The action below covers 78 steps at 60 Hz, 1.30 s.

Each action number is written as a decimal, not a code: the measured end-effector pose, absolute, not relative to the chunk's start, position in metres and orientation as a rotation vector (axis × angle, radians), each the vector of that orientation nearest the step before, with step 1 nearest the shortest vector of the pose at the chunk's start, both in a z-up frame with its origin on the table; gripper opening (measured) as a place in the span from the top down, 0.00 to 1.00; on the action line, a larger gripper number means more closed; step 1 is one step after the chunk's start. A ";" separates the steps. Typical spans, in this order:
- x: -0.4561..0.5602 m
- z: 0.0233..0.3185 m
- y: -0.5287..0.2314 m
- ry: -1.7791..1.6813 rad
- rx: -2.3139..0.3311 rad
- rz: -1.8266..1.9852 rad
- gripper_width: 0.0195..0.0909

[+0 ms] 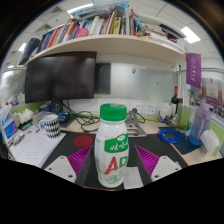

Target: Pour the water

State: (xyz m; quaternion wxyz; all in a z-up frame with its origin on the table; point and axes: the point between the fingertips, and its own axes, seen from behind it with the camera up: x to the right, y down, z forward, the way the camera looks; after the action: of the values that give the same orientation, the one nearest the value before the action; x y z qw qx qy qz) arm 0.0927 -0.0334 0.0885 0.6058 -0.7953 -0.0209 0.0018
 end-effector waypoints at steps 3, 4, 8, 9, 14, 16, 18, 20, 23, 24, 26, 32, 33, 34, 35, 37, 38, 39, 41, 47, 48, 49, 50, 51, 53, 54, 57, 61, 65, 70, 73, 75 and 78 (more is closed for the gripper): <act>0.090 0.084 -0.028 -0.056 -1.842 0.008 0.23; 0.089 0.083 -0.027 -0.062 -1.841 0.008 0.28; 0.089 0.080 -0.021 -0.072 -1.831 -0.006 0.49; 0.089 0.082 -0.019 -0.071 -1.822 -0.011 0.49; 0.087 0.082 -0.016 -0.057 -1.821 -0.016 0.53; 0.086 0.083 -0.016 -0.049 -1.815 -0.025 0.57; 0.086 0.083 -0.016 -0.045 -1.810 -0.027 0.61; 0.087 0.084 -0.016 -0.043 -1.806 -0.033 0.66; 0.087 0.083 -0.015 -0.044 -1.803 -0.041 0.72; 0.088 0.083 -0.015 -0.045 -1.803 -0.045 0.72; 0.086 0.084 -0.013 -0.040 -1.807 -0.050 0.75; 0.084 0.082 -0.012 -0.057 -1.835 -0.069 0.75; 0.084 0.082 -0.012 -0.062 -1.843 -0.073 0.75; 0.083 0.083 -0.011 -0.066 -1.850 -0.077 0.75; 0.084 0.084 -0.010 -0.070 -1.854 -0.085 0.75; 0.084 0.087 -0.006 -0.093 -1.865 -0.116 0.75; 0.082 0.090 -0.004 -0.109 -1.869 -0.131 0.75; 0.080 0.094 -0.001 -0.123 -1.866 -0.142 0.75; 0.075 0.103 0.007 -0.159 -1.860 -0.165 0.75; 0.060 0.123 0.035 -0.344 -1.869 -0.307 0.75; 0.056 0.127 0.040 -0.380 -1.868 -0.333 0.75; 0.053 0.131 0.045 -0.415 -1.863 -0.360 0.75; 0.049 0.135 0.051 -0.453 -1.858 -0.390 0.75; 0.044 0.138 0.056 -0.495 -1.853 -0.418 0.75; 0.034 0.146 0.066 -0.574 -1.835 -0.471 0.75; 0.030 0.151 0.071 -0.609 -1.820 -0.499 0.75; 0.013 0.157 0.086 -0.742 -1.785 -0.591 0.75; -0.011 0.162 0.102 -0.914 -1.732 -0.701 0.75; -0.032 0.162 0.119 -1.076 -1.660 -0.809 0.75; -0.054 0.157 0.132 -1.260 -1.580 -0.940 0.75; -0.064 0.152 0.139 -1.364 -1.533 -1.010 0.75; -0.069 0.152 0.146 -1.428 -1.497 -1.060 0.74; -0.073 0.148 0.149 -1.507 -1.458 -1.130 0.73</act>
State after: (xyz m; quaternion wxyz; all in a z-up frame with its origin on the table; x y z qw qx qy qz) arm -0.0725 0.1485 0.1481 0.3709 -0.5684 -0.5875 -0.4407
